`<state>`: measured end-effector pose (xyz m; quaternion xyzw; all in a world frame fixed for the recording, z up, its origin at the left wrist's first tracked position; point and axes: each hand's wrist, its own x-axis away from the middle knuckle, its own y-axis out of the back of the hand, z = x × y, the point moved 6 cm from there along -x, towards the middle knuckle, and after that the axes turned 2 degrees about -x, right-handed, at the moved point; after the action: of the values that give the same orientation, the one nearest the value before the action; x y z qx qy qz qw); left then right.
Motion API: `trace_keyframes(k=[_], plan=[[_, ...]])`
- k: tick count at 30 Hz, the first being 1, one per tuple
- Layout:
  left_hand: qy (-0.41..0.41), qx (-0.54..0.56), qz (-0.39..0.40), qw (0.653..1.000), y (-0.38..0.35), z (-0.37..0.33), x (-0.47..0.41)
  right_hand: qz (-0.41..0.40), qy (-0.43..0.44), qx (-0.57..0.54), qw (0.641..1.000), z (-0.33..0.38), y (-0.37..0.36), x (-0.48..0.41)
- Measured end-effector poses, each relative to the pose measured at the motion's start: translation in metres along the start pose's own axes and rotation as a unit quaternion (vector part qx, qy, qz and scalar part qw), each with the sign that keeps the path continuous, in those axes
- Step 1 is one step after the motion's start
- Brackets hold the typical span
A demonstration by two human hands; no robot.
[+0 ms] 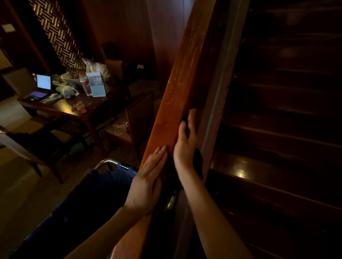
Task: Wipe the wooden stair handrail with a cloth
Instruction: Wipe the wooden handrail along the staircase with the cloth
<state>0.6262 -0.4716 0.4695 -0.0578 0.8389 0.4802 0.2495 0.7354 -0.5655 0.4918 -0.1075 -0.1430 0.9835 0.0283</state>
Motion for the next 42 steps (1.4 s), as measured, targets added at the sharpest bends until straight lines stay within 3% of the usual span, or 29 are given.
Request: trace_keyframes(k=[4, 8, 12, 15, 24, 37, 42], plan=[[-0.011, 0.006, -0.009, 1.000, -0.002, 0.003, 0.003, -0.012, -0.094, -0.057, 0.994, -0.046, 0.013, 0.042], [-0.015, 0.003, -0.020, 1.000, -0.003, 0.005, 0.003, -0.038, -0.086, -0.005, 0.996, -0.064, 0.025, 0.099], [-0.019, 0.002, -0.021, 1.000, -0.002, 0.007, 0.004, -0.080, -0.156, -0.089, 0.981, -0.072, 0.036, 0.118], [-0.019, 0.006, -0.025, 0.999, -0.002, 0.007, 0.004, -0.102, -0.168, -0.090, 0.976, -0.074, 0.045, 0.126], [-0.023, 0.001, -0.030, 0.999, -0.001, 0.007, 0.004, -0.076, -0.229, -0.089, 0.966, -0.088, 0.062, 0.124], [-0.014, 0.012, -0.033, 0.999, -0.002, 0.004, 0.004, -0.110, -0.171, -0.083, 0.976, -0.074, 0.043, 0.092], [-0.020, 0.009, -0.036, 0.999, -0.002, 0.005, 0.004, -0.190, -0.176, -0.099, 0.961, -0.071, 0.043, 0.089]])
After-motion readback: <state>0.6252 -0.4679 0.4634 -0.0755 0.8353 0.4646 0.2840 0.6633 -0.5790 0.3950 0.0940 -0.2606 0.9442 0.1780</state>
